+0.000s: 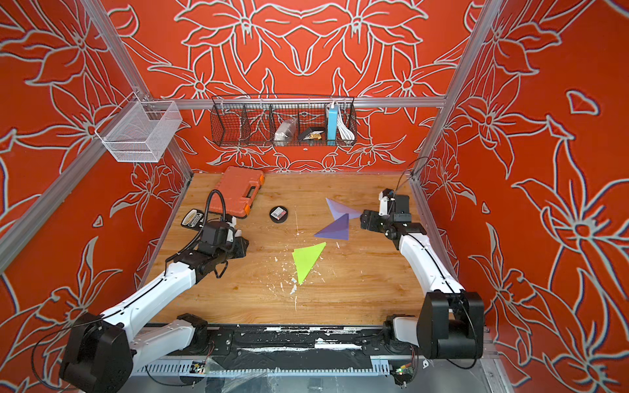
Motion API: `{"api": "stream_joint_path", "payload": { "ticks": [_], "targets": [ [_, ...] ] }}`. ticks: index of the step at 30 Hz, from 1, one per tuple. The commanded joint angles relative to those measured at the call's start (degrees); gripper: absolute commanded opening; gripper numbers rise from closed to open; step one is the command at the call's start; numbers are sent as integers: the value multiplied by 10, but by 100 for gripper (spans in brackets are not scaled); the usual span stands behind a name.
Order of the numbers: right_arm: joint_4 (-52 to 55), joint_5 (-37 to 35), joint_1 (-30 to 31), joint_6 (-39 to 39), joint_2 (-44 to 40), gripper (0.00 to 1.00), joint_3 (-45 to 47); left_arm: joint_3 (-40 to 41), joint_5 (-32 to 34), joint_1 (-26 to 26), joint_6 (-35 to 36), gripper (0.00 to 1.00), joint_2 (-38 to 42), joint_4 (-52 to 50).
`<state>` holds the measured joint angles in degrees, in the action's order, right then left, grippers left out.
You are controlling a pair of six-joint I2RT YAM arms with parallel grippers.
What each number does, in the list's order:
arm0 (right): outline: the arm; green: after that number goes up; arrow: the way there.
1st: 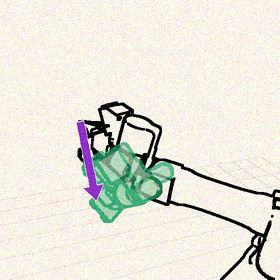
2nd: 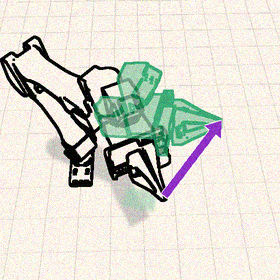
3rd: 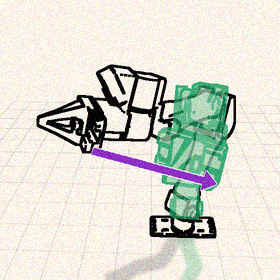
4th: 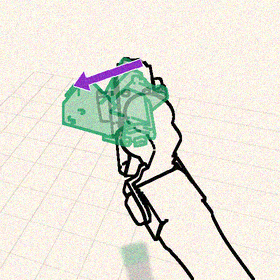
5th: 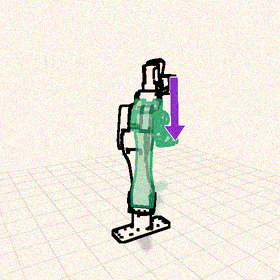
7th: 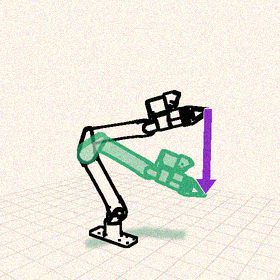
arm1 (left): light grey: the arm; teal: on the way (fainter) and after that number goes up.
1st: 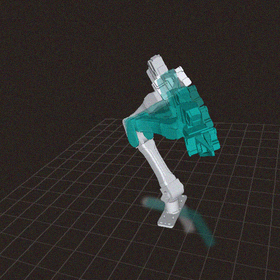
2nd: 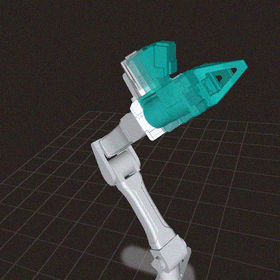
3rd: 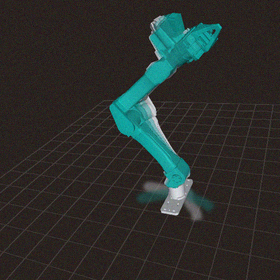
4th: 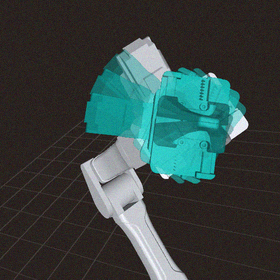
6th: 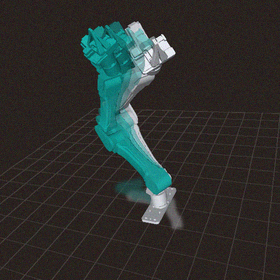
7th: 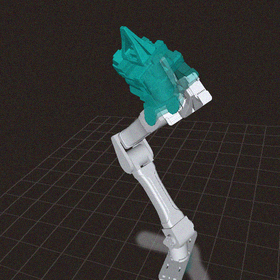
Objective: Fold the square paper diagonally
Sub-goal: Reset both arms
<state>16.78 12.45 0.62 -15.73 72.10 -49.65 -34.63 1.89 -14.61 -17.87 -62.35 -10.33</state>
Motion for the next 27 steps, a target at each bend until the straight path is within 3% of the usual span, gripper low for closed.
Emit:
{"api": "stream_joint_path", "payload": {
  "ticks": [1,5,8,12,13,17,24,27],
  "targets": [
    [-75,-53,-22,38,-25,99,45,32,110,10,92,37,18,86],
    [-176,-94,-32,63,-56,99,132,81,96,55,141,40,42,190],
    [-256,-129,-32,97,-75,99,199,112,90,91,179,40,18,253],
    [-382,-146,-32,125,-61,99,268,152,-28,175,132,40,-67,400],
    [-412,-140,-32,129,-49,99,275,136,-44,183,136,40,-78,384],
    [-571,-106,-32,136,11,98,313,137,-50,198,149,39,-138,458],
    [-666,-84,-24,153,86,98,334,170,-59,196,156,42,-180,549],
    [-626,-89,-18,159,83,98,316,170,-55,193,158,43,-182,549]
  ]
}}
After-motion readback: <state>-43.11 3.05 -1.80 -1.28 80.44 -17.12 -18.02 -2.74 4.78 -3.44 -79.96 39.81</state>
